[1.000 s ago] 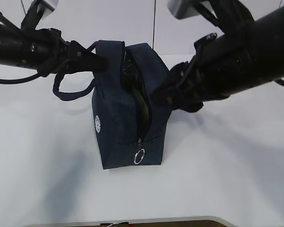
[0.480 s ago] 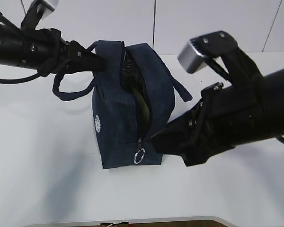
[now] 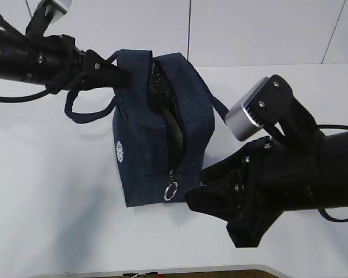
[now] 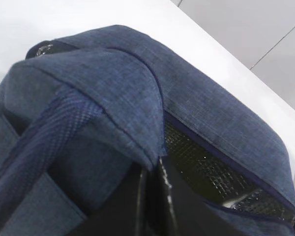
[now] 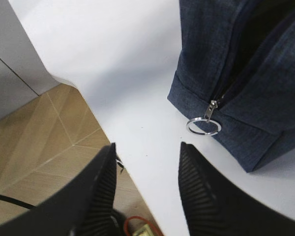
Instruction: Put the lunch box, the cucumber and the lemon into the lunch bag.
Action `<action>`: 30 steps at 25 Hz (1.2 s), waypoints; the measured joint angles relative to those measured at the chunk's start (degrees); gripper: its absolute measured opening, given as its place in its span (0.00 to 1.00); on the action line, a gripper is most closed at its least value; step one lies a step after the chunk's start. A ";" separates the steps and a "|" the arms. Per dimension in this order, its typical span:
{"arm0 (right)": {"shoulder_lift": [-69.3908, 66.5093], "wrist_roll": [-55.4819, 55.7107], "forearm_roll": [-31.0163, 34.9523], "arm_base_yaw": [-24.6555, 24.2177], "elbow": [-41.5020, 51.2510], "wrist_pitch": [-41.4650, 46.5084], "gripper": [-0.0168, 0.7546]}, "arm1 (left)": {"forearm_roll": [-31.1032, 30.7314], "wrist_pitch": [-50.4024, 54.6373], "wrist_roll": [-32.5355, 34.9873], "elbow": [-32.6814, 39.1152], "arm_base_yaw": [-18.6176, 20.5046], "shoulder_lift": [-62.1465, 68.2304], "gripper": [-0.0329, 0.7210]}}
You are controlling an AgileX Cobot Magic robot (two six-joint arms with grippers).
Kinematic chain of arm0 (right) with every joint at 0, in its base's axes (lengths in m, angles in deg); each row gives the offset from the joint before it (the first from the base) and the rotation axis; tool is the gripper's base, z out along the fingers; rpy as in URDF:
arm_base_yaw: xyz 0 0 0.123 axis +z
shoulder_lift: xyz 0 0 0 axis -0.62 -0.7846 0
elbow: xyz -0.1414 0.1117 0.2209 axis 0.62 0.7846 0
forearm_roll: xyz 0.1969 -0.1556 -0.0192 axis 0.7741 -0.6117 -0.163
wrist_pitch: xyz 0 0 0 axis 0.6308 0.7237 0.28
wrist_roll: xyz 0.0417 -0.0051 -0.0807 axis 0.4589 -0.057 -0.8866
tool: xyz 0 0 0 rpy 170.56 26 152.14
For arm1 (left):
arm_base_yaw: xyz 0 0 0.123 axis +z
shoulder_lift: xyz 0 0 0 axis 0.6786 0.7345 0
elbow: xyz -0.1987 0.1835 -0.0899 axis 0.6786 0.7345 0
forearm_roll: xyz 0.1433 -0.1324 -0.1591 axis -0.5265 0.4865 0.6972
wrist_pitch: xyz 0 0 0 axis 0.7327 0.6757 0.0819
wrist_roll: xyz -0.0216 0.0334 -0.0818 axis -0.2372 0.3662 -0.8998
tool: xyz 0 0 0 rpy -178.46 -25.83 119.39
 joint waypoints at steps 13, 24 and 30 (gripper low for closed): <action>0.00 -28.07 12.58 0.00 1.89 -1.11 0.47 | 0.00 0.00 0.00 0.00 0.00 0.00 0.03; -6.92 -39.23 19.83 0.00 1.89 0.14 0.47 | 0.00 0.00 0.00 0.00 0.00 0.00 0.03; -12.79 -45.14 22.70 0.00 1.89 2.16 0.47 | 0.00 0.00 0.00 0.00 0.00 0.00 0.03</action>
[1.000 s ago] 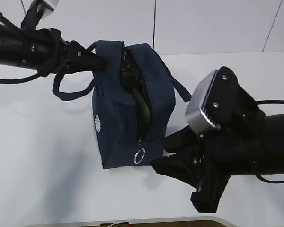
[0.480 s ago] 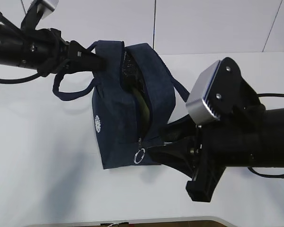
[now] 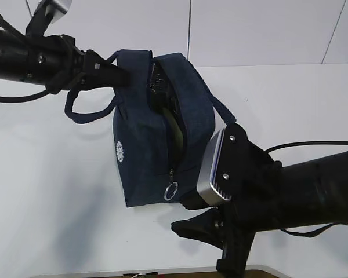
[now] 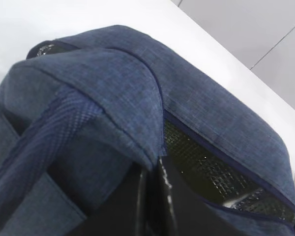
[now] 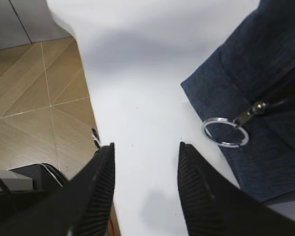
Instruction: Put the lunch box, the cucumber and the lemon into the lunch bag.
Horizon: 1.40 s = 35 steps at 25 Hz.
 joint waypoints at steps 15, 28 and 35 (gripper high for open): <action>-5.85 -6.21 3.86 0.00 -1.45 -3.45 0.47 | 0.00 0.00 0.00 0.00 0.00 0.00 0.03; -9.62 -3.74 4.26 0.00 -7.75 -7.81 0.47 | 0.00 0.44 0.00 0.00 0.00 0.00 0.03; -11.95 -2.90 4.26 0.00 -9.70 -5.95 0.47 | -0.19 0.66 0.00 0.00 0.00 0.00 0.03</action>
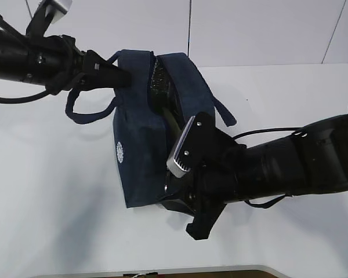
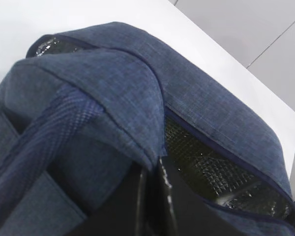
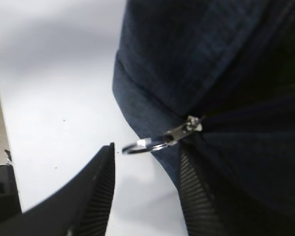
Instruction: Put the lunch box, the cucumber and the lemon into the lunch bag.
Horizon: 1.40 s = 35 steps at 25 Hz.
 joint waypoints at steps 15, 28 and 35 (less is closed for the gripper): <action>-0.32 0.21 0.00 0.00 0.00 2.46 0.47 | 0.05 0.03 0.00 0.00 0.00 0.00 0.03; -0.32 3.80 0.00 0.00 -1.80 -0.91 0.46 | 0.05 0.03 0.00 0.00 0.00 0.00 0.03; -0.45 4.08 0.00 0.00 -1.80 -1.24 0.35 | 0.05 0.03 0.00 0.00 0.00 0.00 0.03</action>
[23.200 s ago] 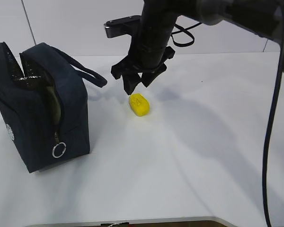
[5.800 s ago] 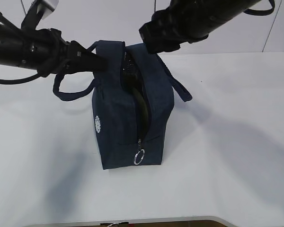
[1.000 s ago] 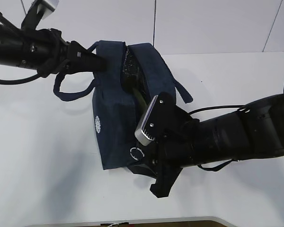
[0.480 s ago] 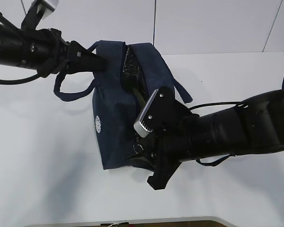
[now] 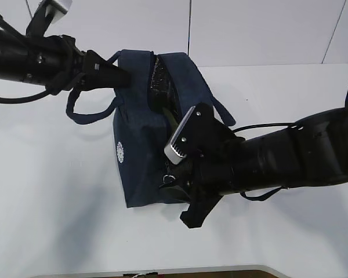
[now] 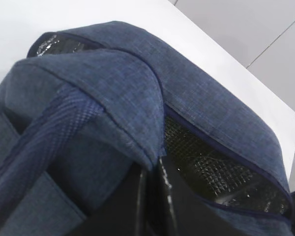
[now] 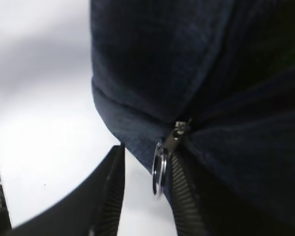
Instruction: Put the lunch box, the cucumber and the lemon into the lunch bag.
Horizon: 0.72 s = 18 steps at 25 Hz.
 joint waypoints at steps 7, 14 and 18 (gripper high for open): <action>-2.47 0.37 0.00 0.00 0.00 0.13 0.34 | 0.00 0.09 0.00 0.00 0.00 0.00 0.03; -2.47 1.00 0.00 0.00 -1.05 1.08 0.34 | 0.00 0.22 0.00 0.00 0.00 0.00 0.03; -2.47 1.00 0.00 0.00 -1.10 1.08 0.34 | 0.00 0.22 0.00 0.00 0.00 0.00 0.03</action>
